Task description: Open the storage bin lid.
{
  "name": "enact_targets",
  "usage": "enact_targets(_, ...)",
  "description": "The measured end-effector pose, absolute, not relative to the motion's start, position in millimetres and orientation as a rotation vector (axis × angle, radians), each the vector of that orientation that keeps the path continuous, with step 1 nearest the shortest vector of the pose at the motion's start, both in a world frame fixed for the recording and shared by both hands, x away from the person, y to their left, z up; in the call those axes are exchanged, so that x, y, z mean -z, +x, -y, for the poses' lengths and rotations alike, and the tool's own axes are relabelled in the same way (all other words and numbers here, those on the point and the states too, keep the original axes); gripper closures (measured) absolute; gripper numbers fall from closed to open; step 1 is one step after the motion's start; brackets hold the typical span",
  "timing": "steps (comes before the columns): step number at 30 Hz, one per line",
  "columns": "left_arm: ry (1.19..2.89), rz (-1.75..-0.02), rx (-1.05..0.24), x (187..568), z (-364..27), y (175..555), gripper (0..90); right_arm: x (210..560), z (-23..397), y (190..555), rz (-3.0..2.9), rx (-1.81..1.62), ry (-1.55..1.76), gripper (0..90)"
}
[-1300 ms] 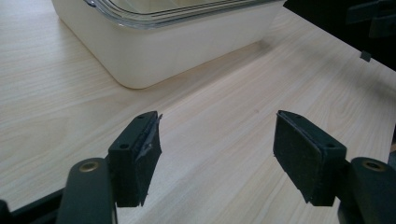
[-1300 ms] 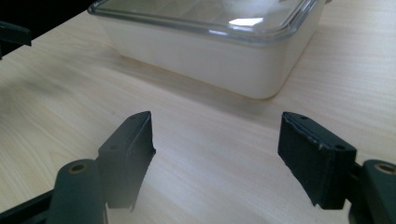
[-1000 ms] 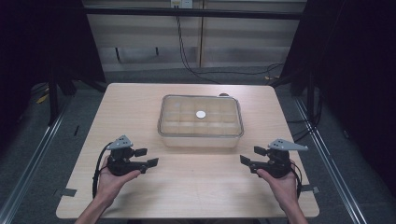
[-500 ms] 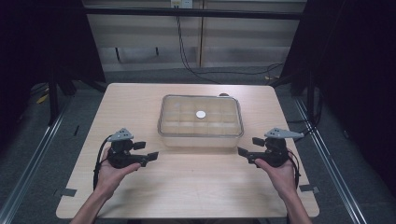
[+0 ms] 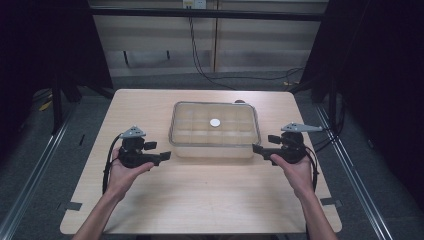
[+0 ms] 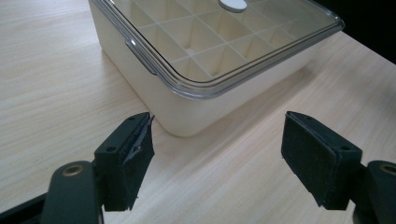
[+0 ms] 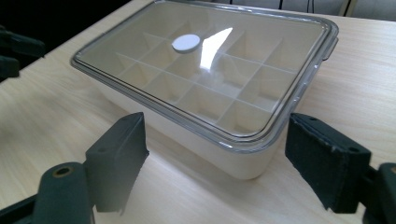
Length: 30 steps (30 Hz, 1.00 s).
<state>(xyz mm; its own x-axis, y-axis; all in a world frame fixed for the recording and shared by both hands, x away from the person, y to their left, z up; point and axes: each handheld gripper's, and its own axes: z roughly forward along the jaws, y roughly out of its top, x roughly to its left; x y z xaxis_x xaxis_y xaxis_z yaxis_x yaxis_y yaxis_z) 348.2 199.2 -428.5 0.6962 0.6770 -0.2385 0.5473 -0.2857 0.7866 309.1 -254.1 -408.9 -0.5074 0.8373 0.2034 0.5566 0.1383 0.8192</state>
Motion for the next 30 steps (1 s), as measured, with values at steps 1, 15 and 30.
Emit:
enact_targets(1,1.967,-0.944,-0.174,429,-199,348,25.5,409,254,309,-2.117,-1.308,1.353,19.9)
enact_targets(15,1.982,-0.934,-0.172,410,-205,385,37.7,405,257,339,-2.202,-1.227,1.368,24.1)
enact_targets(30,2.018,-0.988,-0.134,424,-194,416,28.9,407,257,379,-2.192,-1.256,1.475,23.0)
